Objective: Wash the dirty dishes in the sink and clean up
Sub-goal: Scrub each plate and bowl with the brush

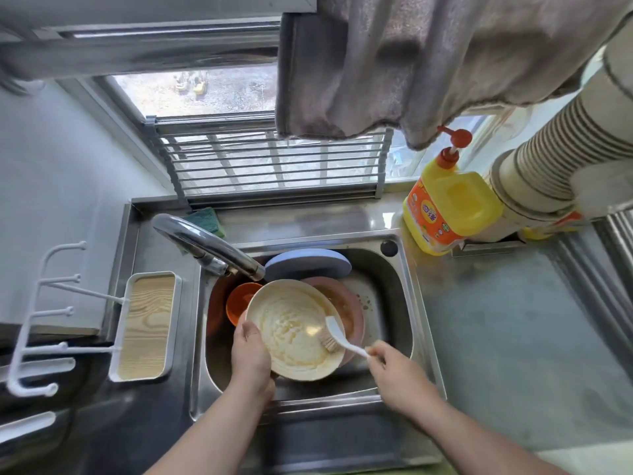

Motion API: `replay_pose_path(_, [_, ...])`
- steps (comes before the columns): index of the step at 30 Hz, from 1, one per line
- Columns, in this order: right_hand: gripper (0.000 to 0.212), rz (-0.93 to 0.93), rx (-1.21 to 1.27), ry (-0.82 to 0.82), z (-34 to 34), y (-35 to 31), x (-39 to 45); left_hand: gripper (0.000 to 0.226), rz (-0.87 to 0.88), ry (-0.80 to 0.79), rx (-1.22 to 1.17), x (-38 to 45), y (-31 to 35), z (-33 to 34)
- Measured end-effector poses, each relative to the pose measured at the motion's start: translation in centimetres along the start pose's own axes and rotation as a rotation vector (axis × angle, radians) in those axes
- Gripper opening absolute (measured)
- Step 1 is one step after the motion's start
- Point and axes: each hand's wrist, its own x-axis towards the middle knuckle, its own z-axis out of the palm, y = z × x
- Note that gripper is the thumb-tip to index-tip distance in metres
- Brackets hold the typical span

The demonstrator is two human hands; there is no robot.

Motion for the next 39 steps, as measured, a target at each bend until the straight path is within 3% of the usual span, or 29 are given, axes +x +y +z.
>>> replay_pose_path(4, [0.013, -0.057, 0.223, -0.145, 4.7, -0.6, -2.1, 0.040, -0.044, 0.012, 0.038, 1.5, -1.9, 0.4])
replay_pose_path(6, [0.013, -0.050, 0.395, -0.131, 5.7, -1.7, -2.6, 0.040, -0.094, -0.001, 0.046, 3.1, -3.6, 0.2])
replay_pose_path(9, [0.013, 0.117, 0.695, -0.146, 4.6, -1.8, -2.9, 0.037, -0.163, -0.057, 0.032, 1.6, -2.1, 0.0])
replay_pose_path(12, [0.014, 0.285, 0.964, -0.230, 1.6, -0.7, -3.1, 0.054, -0.226, -0.067, 0.059, 0.4, -0.5, -1.5])
replay_pose_path(14, [0.015, 0.338, 1.144, -0.276, 0.0, 0.3, -3.5, 0.064, -0.174, -0.058, 0.195, 0.8, -0.5, -2.6])
replay_pose_path(16, [0.015, 0.352, 1.243, -0.298, -1.0, 0.8, -4.0, 0.058, -0.081, -0.078, 0.367, 1.0, -1.0, -2.9])
replay_pose_path(20, [0.027, 0.305, 1.275, -0.283, -1.0, 0.1, -5.2, 0.021, -0.014, -0.388, 0.536, -6.4, 2.5, 0.2])
replay_pose_path(24, [0.037, 0.275, 1.327, -0.213, 0.5, -2.0, -5.7, 0.021, 0.014, -0.579, 0.601, -10.1, 4.3, 2.9])
replay_pose_path(33, [0.026, 0.247, 1.289, -0.112, 0.1, -2.6, -5.5, 0.019, 0.023, -0.629, 0.601, -11.5, 3.6, 5.5])
replay_pose_path(39, [0.024, 0.187, 1.170, -0.203, -0.3, -1.0, -5.6, 0.024, 0.126, -0.560, 0.552, -11.5, 1.4, 7.1])
